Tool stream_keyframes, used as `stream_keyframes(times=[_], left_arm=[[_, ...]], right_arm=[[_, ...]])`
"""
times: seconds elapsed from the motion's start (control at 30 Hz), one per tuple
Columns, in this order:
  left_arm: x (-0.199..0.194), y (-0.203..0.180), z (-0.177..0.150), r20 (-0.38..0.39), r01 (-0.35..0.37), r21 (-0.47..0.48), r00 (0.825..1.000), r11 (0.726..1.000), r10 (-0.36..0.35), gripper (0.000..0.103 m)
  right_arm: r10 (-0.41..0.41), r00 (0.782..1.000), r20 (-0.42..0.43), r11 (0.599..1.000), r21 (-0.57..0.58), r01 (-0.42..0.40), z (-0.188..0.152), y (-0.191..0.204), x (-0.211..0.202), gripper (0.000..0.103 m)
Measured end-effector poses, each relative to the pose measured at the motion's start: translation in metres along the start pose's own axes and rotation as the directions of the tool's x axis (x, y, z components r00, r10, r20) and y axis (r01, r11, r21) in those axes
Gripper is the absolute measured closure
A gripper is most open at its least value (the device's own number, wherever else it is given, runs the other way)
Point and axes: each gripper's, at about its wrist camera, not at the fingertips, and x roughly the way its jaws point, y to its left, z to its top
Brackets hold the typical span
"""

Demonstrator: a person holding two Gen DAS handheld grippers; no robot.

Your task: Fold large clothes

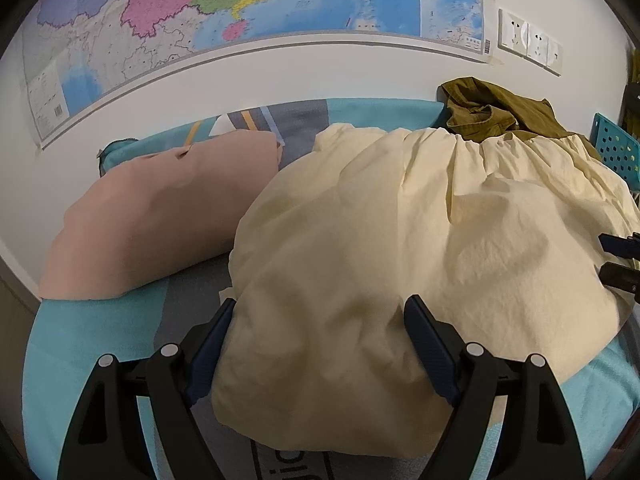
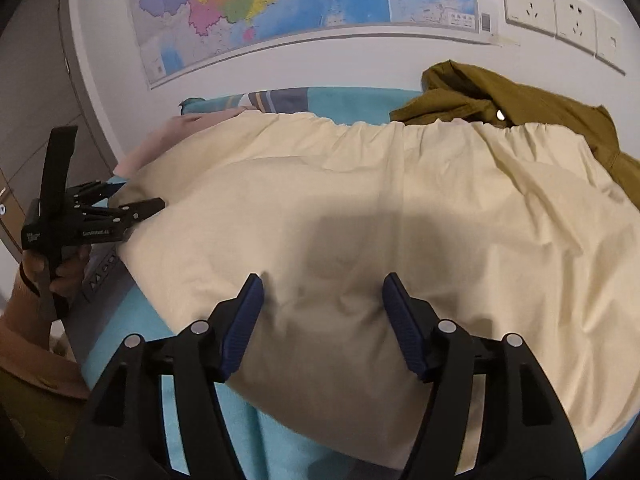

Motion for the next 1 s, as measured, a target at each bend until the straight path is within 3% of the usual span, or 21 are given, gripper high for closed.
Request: stream_keyframes(times=[0.2,0.37,0.43,0.7,0.77,0.83,0.93,1.0], left_arm=[[-0.002,0.001,-0.001,-0.002,-0.001,-0.006,1.0,1.0,0.001,0.019],[-0.009,0.01,-0.004,-0.013,0.043,-0.059,0.999,0.997,-0.044,0.019],[-0.016,0.018,-0.009,-0.014,0.091,-0.1,0.996,0.991,-0.093,0.019],[-0.038,0.032,-0.04,-0.036,0.221,-0.193,0.972,0.956,-0.232,0.018],[-0.038,0.029,-0.05,-0.061,0.252,-0.204,0.961,0.946,-0.269,0.018],[-0.035,0.022,-0.057,-0.079,0.294,-0.209,0.946,0.933,-0.315,0.018],[-0.033,0.009,-0.059,-0.062,0.343,-0.197,0.93,0.918,-0.361,0.015],[-0.029,0.001,-0.055,-0.046,0.426,-0.195,0.896,0.883,-0.442,0.014]], right_arm=[[-0.001,0.999,0.044,0.999,-0.047,0.003,0.01,0.016,-0.019,0.042],[0.069,0.996,0.057,0.977,-0.205,-0.056,0.019,0.059,-0.023,0.032],[0.063,0.997,0.039,0.96,-0.276,-0.05,0.019,0.076,-0.015,0.022],[-0.082,0.996,-0.023,0.797,-0.602,0.052,-0.012,0.138,0.039,0.013],[-0.137,0.99,0.009,0.756,-0.645,0.111,-0.017,0.142,0.048,0.016],[-0.15,0.988,0.021,0.757,-0.64,0.129,-0.016,0.14,0.05,0.031],[-0.107,0.994,0.001,0.81,-0.58,0.088,-0.002,0.132,0.045,0.044],[-0.072,0.997,0.005,0.849,-0.525,0.063,0.007,0.127,0.038,0.049]])
